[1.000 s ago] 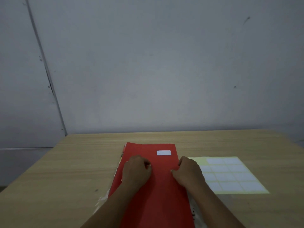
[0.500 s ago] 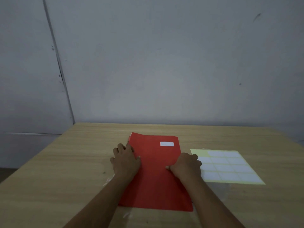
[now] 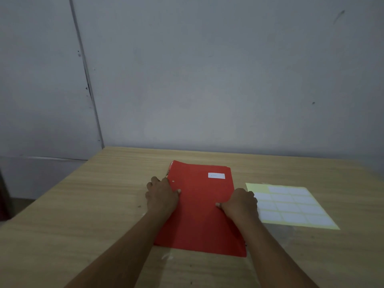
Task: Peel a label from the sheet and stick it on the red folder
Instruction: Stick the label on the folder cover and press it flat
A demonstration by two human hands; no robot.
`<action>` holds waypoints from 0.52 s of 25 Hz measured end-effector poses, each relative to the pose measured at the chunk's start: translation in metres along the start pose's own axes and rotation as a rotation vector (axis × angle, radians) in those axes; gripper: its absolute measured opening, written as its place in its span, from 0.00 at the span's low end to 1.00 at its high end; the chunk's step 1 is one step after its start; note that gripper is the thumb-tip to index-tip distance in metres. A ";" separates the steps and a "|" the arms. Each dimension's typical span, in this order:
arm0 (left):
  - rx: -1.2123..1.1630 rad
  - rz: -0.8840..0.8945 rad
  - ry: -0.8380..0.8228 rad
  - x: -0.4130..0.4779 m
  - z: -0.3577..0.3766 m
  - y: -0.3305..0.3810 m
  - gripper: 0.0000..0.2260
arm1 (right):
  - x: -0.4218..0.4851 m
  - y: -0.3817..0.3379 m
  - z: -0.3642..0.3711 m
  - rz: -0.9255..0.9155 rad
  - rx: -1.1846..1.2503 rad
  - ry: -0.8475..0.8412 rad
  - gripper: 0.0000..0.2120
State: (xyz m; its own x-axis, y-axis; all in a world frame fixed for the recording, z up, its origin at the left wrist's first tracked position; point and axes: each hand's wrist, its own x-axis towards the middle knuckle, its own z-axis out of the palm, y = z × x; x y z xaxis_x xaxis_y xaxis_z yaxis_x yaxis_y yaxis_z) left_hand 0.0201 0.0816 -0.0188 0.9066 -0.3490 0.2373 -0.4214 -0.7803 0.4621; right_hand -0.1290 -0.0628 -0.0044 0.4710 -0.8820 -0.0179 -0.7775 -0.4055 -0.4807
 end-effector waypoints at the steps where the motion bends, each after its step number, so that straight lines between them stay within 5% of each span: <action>1: -0.008 0.007 0.003 -0.001 0.000 0.000 0.23 | -0.001 0.000 0.002 -0.012 -0.008 0.007 0.35; 13: 0.135 0.035 0.088 0.028 -0.011 -0.052 0.21 | 0.003 -0.040 0.050 -0.313 -0.119 0.001 0.33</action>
State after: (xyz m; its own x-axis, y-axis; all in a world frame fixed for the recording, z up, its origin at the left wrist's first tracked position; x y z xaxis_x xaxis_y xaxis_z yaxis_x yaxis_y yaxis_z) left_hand 0.0666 0.1176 -0.0271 0.8834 -0.3346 0.3280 -0.4399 -0.8334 0.3345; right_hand -0.0755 -0.0369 -0.0285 0.6942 -0.7104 0.1157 -0.6382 -0.6819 -0.3572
